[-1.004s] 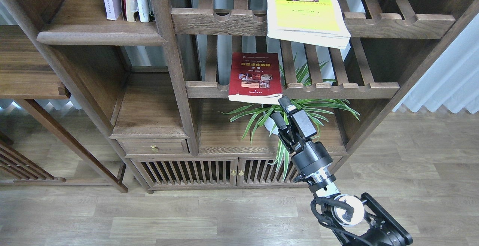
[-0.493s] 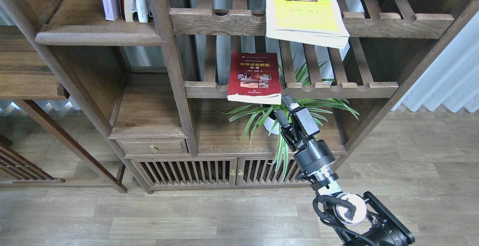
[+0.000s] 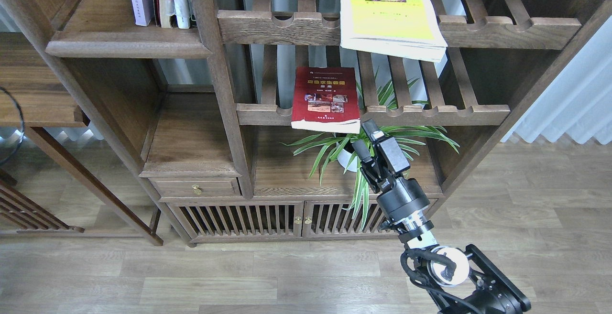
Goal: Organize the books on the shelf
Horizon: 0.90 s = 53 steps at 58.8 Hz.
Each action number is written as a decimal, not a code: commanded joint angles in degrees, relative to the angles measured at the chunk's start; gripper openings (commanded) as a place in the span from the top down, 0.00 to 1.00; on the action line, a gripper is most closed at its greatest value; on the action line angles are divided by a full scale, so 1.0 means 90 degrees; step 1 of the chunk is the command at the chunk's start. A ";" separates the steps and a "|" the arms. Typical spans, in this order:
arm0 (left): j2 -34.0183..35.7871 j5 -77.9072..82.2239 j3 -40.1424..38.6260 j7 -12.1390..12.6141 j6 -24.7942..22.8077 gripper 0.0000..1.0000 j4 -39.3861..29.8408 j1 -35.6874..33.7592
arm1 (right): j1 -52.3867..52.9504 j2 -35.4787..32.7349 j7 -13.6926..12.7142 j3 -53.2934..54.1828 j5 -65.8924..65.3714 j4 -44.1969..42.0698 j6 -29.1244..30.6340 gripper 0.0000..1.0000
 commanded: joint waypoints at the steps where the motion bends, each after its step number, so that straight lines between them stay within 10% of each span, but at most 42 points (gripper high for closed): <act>1: -0.0018 0.0031 -0.0195 -0.0006 -0.0026 0.01 0.0029 0.0045 | 0.0008 0.0011 0.0000 -0.0003 0.0000 -0.0001 0.0000 0.02; 22: -0.0067 0.0441 -0.0293 0.0033 -0.1091 0.00 0.0029 0.0192 | 0.0008 0.0011 0.0000 -0.0013 0.0009 0.0009 0.0000 0.02; 37: -0.2068 0.0509 -0.1454 0.0725 0.0578 0.00 -0.0049 0.1343 | 0.0008 0.0002 0.0000 0.0007 0.0048 0.0048 0.0000 0.02; 53: -0.2557 0.0753 -0.1582 0.0912 0.0599 0.00 -0.0059 0.1998 | 0.0008 -0.0067 0.0000 0.0055 0.0195 0.0048 0.0000 0.02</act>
